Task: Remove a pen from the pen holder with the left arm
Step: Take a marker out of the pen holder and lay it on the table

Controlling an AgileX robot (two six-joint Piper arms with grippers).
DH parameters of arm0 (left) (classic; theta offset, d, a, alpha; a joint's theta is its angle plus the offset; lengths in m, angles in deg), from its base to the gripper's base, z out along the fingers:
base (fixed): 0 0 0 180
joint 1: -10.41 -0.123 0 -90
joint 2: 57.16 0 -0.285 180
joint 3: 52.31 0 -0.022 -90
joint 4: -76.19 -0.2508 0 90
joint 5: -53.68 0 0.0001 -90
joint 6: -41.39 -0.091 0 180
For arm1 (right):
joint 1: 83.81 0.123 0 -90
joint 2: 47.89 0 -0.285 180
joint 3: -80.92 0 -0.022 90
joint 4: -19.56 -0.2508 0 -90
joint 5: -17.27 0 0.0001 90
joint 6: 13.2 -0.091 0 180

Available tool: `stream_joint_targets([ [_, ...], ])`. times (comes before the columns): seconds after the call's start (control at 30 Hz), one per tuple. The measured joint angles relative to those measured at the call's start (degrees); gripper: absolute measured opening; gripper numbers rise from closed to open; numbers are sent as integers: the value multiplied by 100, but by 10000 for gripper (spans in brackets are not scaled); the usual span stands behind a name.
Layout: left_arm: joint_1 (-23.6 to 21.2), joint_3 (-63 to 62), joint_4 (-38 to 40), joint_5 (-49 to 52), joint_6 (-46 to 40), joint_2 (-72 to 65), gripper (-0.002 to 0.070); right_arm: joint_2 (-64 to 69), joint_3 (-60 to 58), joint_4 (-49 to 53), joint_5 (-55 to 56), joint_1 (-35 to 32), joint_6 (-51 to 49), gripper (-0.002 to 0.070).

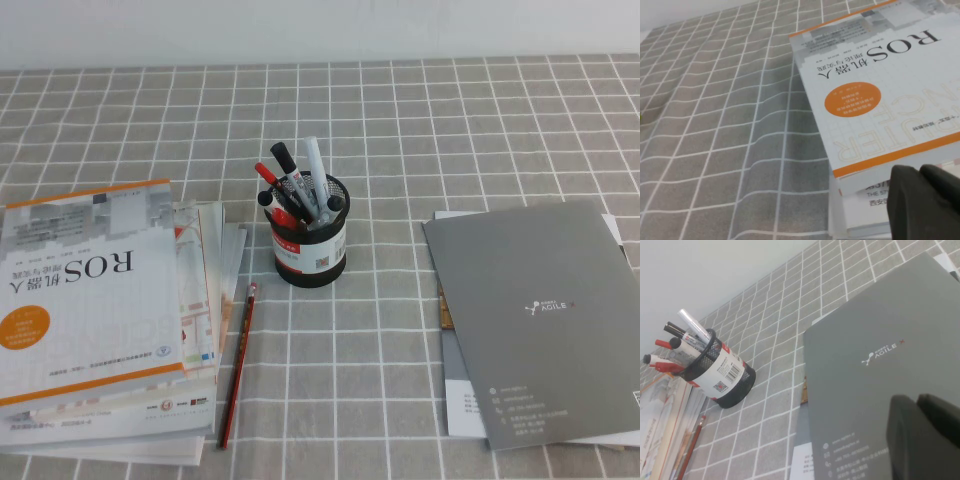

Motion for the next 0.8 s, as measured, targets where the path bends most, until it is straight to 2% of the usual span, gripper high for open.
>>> stream_joint_targets([
  [0.27,81,0,38,0,0,0,0,0,0,0,0,0,0,-13],
  [0.53,778,0,180,0,0,0,0,0,0,0,0,0,0,-13],
  [0.8,823,0,667,0,0,0,0,0,0,0,0,0,0,-13],
])
